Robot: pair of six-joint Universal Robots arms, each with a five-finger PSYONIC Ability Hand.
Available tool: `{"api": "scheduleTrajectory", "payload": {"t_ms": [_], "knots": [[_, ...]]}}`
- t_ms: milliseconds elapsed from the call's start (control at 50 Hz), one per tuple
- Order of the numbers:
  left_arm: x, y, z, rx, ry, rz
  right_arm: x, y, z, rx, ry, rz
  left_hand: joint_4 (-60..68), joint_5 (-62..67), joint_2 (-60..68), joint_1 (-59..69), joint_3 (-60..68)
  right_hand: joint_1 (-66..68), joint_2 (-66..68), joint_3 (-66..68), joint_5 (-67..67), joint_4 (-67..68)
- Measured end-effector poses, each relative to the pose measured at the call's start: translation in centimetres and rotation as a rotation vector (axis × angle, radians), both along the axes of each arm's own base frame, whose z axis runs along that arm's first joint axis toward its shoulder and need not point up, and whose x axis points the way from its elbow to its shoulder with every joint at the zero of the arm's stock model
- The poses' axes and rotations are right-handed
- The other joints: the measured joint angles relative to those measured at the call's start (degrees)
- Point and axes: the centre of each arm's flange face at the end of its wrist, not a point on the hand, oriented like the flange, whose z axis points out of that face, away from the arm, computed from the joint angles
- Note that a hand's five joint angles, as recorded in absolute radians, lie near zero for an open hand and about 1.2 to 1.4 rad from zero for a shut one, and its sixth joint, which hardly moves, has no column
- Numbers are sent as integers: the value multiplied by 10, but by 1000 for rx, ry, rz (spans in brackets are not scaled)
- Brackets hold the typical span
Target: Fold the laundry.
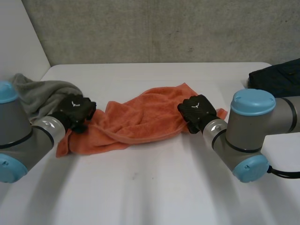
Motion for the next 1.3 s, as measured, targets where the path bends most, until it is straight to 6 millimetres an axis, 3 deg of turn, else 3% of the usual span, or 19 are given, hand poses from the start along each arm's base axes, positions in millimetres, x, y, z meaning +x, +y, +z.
{"api": "scheduleTrajectory", "payload": {"t_ms": [20, 40, 120, 260, 360, 460, 580, 700, 880, 940, 1000, 1040, 1300], "knots": [[0, -1, -2, 1, -11, 1, 0, 0, 0, 2, -2, -4, -79, -79, -69, -86, -77, -13, -20, -16, -14, -17], [0, -2, -2, -1, -19, 4, 1, 0, 2, 4, -9, -14, -188, -189, -184, -193, -185, -118, -123, -121, -118, -120], [1, -4, 13, -40, -15, 39, -2, -2, 19, 9, -50, -54, -313, -319, -300, -287, -310, -464, -477, -467, -477, -468], [23, -4, 54, -93, 61, 199, -28, -13, 65, 43, -163, -163, -335, -343, -323, -305, -333, -513, -539, -540, -540, -536], [47, 6, 67, -27, 122, 313, -53, -16, 75, 113, -127, -212, -331, -337, -319, -303, -331, -498, -518, -519, -515, -519], [68, 20, 66, 96, 159, 374, -71, -12, 65, 169, 11, -192, -268, -269, -259, -245, -270, -452, -475, -466, -459, -472], [82, 36, 56, 254, 180, 392, -78, -9, 45, 141, 153, -100, -167, -170, -159, -141, -171, -447, -475, -460, -450, -466], [90, 45, 45, 362, 199, 383, -75, -16, 27, 7, 191, -39, -145, -150, -139, -127, -151, -447, -475, -460, -449, -466], [95, 46, 33, 386, 211, 350, -62, -28, 7, -108, 145, -22, -172, -177, -162, -145, -172, -429, -454, -443, -435, -448], [94, 44, 29, 375, 211, 337, -56, -32, -4, -111, 137, -18, -198, -203, -186, -175, -194, -319, -338, -338, -341, -348], [93, 42, 26, 358, 209, 327, -53, -36, -11, -104, 134, -20, -210, -215, -196, -183, -204, -78, -93, -100, -98, -103], [91, 41, 24, 346, 208, 321, -52, -38, -14, -100, 131, -24, -211, -215, -197, -183, -204, -15, -25, -31, -30, -35], [79, 23, 11, 266, 175, 292, -56, -45, -4, -56, 32, -83, -212, -218, -197, -183, -204, -5, 0, 3, 1, 6]]}}
